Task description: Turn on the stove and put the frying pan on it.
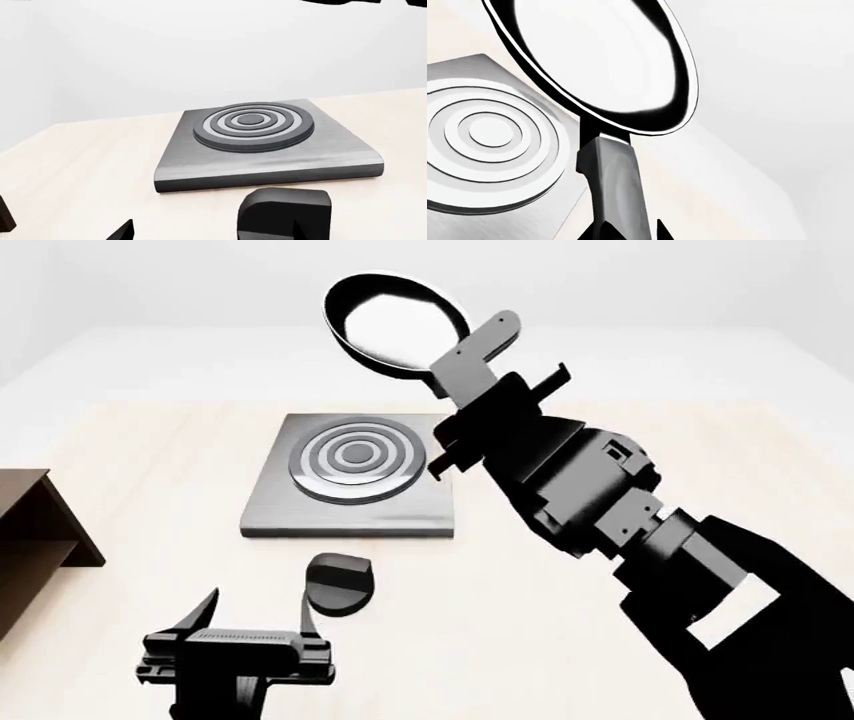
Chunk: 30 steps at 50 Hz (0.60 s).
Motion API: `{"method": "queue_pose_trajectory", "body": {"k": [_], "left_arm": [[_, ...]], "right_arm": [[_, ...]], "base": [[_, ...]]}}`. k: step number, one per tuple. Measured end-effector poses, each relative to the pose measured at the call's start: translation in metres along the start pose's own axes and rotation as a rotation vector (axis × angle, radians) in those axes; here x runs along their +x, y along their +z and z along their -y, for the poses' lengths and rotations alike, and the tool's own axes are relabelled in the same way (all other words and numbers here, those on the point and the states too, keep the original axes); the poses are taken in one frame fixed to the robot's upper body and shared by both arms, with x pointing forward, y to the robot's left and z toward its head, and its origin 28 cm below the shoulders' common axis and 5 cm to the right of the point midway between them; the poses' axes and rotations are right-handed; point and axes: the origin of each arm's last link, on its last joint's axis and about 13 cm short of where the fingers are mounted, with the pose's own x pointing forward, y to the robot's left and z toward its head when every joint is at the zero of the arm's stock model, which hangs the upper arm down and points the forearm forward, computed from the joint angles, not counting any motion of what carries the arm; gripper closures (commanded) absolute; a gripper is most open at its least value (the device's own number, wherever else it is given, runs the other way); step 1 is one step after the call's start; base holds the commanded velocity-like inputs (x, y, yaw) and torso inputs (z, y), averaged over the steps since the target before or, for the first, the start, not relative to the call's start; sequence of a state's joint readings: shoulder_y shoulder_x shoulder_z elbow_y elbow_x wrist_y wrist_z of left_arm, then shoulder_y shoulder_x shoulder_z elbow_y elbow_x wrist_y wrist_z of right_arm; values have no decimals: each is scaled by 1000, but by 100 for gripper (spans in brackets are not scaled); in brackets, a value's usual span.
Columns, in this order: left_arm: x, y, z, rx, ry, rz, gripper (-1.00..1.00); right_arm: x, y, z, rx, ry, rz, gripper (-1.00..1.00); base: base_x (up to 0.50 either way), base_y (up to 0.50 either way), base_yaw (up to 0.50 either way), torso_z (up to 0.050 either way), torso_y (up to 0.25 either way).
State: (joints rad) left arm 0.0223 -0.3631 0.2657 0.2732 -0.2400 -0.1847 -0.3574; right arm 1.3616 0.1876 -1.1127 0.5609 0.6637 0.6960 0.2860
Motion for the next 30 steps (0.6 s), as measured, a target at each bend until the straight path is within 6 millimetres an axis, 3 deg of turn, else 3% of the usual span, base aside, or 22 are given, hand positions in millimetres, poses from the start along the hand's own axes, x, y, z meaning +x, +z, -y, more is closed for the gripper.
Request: {"method": "queue_pose_trajectory", "body": {"k": [14,30], "left_arm": [[-1,-1,-1,3,-3,12,-100],[-3,0,-3,-13,-13,33,-100]], "right_arm": [[15,6,-21,16,-11,-20,100],[16,6,-35,28,-18,-57,100]], "base": [[0,0,0,0,2],[0,0,0,1,1]]}}
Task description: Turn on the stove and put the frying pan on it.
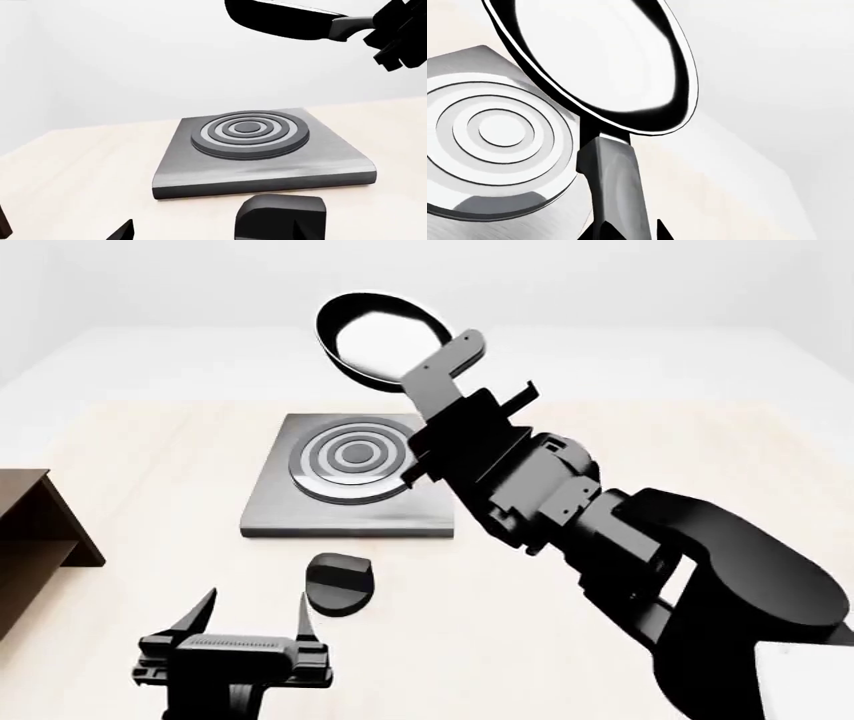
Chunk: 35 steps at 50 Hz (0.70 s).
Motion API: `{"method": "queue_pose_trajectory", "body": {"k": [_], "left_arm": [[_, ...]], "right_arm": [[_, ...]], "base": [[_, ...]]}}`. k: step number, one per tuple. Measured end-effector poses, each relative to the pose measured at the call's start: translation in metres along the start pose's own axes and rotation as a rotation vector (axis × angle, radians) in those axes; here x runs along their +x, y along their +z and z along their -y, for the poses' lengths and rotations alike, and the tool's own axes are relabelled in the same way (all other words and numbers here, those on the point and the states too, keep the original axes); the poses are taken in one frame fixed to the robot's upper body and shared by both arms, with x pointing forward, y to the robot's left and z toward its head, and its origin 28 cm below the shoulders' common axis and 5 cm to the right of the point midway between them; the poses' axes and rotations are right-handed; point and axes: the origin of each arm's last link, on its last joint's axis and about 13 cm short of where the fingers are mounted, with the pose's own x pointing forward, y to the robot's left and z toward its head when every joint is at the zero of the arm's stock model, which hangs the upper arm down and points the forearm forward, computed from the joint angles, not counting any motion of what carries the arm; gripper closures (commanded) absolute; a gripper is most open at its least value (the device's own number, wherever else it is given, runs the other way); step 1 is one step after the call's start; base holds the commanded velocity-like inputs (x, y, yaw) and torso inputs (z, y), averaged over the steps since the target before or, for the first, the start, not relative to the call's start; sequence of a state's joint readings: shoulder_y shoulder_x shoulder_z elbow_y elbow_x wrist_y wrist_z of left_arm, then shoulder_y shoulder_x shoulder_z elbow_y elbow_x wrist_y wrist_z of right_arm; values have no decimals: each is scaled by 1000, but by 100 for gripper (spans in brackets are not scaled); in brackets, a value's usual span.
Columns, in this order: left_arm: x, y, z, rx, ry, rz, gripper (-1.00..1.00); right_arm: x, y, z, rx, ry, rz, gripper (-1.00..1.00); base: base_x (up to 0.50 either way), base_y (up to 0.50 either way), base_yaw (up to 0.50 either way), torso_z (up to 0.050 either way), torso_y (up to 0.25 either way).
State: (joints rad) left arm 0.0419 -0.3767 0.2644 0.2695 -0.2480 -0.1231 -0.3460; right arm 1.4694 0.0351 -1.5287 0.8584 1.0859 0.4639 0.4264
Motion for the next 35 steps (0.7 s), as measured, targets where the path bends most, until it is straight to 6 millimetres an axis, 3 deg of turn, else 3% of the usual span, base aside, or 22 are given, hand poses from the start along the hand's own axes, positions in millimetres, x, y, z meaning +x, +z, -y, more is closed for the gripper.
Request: {"method": "queue_pose_trajectory", "body": {"k": [20,35], "left_arm": [[-2,0,-1,-15,-9,13,-100],[-3,-1,-1,-31,-16,10,-100]], "right_arm": [[-4,2,-12,-15,9,9,100],[-7,2,-19,-36,30,30,100]], "base": [[-1,0,0,0,-233],[-1,0,0,0,0]]}}
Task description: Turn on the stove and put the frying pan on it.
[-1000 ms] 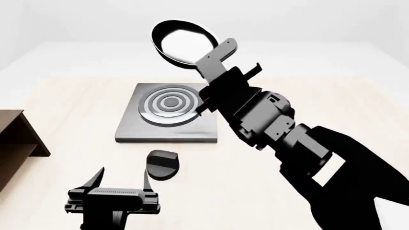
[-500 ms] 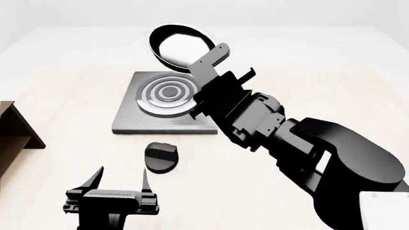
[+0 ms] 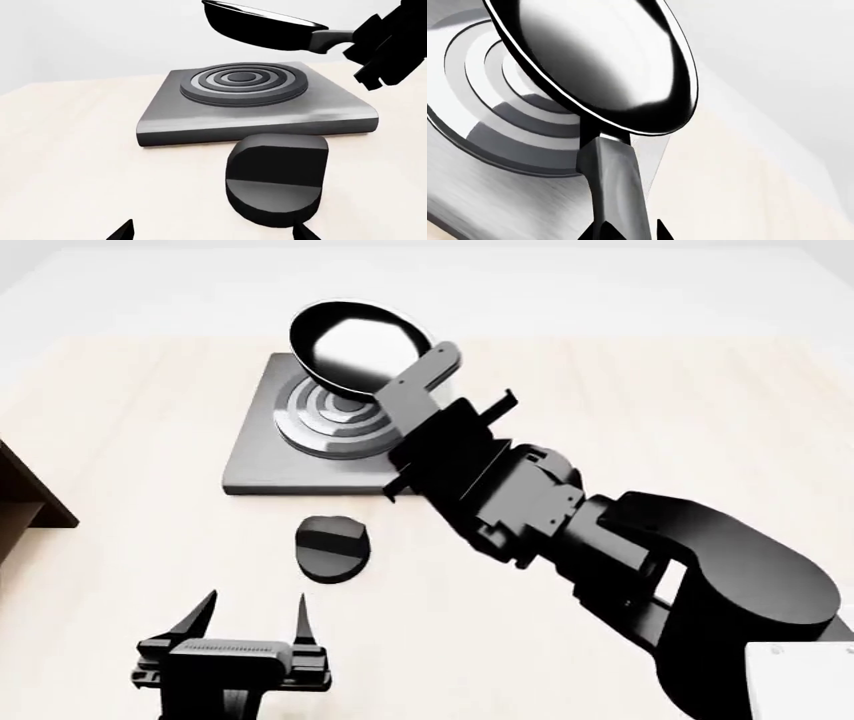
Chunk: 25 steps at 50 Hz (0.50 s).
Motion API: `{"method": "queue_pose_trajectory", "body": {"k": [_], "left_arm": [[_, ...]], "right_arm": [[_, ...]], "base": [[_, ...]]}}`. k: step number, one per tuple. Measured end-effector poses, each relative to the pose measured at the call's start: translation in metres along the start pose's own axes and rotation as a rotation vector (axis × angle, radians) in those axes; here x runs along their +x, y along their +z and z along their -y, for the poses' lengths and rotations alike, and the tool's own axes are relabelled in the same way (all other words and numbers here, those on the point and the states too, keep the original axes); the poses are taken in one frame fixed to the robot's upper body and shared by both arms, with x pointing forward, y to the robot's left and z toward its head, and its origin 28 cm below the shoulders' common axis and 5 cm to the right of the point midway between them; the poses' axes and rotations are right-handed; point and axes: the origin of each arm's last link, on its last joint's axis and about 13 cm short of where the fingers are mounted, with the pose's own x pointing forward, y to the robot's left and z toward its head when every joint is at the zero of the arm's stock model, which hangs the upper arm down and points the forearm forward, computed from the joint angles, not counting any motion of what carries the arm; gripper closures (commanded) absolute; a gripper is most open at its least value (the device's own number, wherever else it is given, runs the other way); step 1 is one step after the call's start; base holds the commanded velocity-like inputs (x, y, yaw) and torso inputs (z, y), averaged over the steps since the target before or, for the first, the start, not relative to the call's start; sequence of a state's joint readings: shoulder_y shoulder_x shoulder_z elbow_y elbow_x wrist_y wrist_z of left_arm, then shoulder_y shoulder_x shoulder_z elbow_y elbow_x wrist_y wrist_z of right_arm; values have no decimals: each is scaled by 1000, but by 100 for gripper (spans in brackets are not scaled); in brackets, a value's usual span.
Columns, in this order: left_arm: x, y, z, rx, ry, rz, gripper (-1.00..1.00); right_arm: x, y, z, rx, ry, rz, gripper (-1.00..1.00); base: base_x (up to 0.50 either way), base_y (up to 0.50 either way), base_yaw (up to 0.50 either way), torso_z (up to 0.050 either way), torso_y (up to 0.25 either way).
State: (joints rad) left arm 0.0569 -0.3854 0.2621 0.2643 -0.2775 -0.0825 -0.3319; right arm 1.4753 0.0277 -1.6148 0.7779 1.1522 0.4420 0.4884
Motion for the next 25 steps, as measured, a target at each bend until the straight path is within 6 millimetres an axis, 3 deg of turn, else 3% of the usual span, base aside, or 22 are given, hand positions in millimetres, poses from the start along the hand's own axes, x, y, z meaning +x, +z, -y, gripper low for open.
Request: {"method": "queue_pose_trajectory", "body": {"k": [25], "left_arm": [[0,0,-3,-15,5,-4,-100]], "right_arm": [[-4,-4,-13,-52,50,26,100]], "base": [[0,0,0,0,2]]}}
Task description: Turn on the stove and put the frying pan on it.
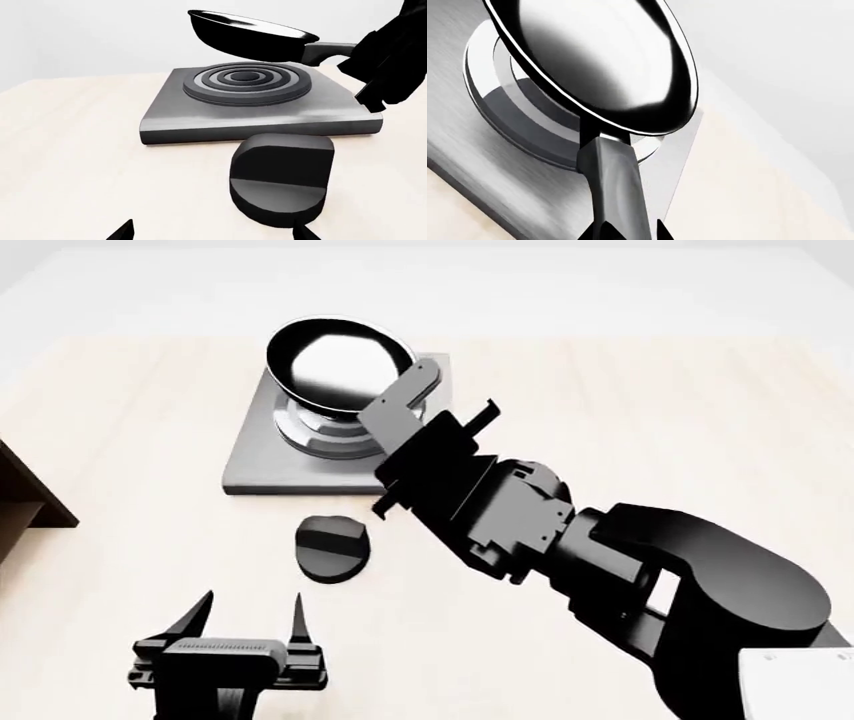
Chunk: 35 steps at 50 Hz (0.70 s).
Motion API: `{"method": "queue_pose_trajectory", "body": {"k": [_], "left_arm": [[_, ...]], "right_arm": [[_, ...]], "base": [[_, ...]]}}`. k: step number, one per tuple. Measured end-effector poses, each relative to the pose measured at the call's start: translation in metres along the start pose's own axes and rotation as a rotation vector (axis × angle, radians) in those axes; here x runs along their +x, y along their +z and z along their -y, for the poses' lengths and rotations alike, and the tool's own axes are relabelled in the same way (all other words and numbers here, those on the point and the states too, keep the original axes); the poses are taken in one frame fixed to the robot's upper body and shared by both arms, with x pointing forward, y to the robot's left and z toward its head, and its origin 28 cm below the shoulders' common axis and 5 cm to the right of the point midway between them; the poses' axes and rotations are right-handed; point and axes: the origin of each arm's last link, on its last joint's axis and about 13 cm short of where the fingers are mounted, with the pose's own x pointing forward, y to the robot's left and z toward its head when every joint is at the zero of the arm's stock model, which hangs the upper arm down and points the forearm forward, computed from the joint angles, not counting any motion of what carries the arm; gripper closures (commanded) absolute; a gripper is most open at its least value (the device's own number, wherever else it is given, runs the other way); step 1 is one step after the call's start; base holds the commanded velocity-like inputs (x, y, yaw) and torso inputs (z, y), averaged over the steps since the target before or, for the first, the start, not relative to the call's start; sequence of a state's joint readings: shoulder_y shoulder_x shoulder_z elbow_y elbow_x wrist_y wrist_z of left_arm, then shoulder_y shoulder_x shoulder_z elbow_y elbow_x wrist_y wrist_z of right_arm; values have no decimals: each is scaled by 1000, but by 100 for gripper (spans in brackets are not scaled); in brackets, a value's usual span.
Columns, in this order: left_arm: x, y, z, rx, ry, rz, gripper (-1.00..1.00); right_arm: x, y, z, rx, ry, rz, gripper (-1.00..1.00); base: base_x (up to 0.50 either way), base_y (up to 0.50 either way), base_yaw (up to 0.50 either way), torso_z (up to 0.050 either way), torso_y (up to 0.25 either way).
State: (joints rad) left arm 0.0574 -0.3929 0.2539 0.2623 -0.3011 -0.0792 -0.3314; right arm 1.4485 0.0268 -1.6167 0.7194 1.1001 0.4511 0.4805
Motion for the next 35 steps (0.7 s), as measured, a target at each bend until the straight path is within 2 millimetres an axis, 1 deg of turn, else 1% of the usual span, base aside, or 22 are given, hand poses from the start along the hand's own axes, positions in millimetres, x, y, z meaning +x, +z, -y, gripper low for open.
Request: {"method": "queue_pose_trajectory", "body": {"k": [25,35], "left_arm": [[0,-4,-3,-6,10,-8,-100],[0,-3,-4,-8,12,-8,-100]], "right_arm": [[1,-18,-8,-33,23,-52,100],[1,-21,-9,-77,16,-44,100]], "base": [[0,0,0,1,2],[0,0,0,0,1]]}}
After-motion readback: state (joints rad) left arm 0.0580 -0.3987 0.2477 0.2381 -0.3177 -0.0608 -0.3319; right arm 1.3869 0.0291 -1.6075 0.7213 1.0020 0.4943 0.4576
